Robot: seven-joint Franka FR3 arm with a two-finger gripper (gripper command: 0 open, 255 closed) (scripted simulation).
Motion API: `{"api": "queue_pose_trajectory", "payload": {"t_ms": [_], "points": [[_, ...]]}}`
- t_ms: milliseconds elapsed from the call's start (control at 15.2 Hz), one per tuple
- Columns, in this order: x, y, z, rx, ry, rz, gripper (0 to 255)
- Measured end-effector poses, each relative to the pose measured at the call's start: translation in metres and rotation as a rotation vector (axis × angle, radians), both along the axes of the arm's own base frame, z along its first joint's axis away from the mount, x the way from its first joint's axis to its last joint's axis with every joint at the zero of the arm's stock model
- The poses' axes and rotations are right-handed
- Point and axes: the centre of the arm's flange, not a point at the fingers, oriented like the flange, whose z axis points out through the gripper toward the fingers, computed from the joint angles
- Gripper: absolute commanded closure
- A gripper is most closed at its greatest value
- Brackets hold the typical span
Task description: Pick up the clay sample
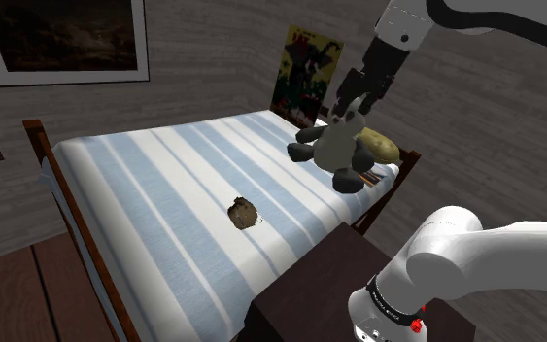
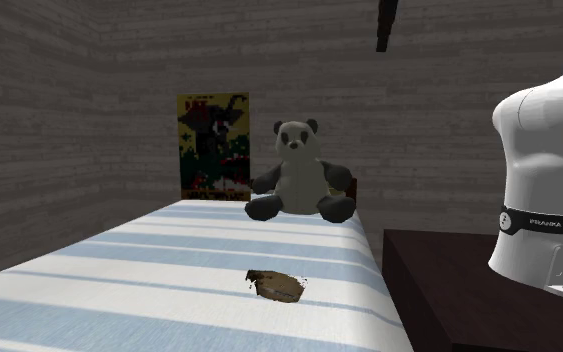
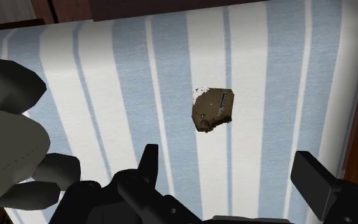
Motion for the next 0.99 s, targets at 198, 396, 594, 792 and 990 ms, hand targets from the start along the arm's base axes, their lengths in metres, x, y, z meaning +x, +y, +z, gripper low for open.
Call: {"api": "queue_pose_trajectory", "payload": {"t_ms": [198,396,594,792,990], "points": [[0.011,-0.001,-0.012,0.001,0.008,-0.001,0],[0.039,-0.002,-0.04,0.002,0.025,-0.002,0],[0.061,-0.001,-0.074,0.004,0.043,-0.004,0],[0.092,-0.001,-0.101,0.006,0.06,-0.005,0],[0.111,0.0,-0.138,0.007,0.078,-0.007,0]]}}
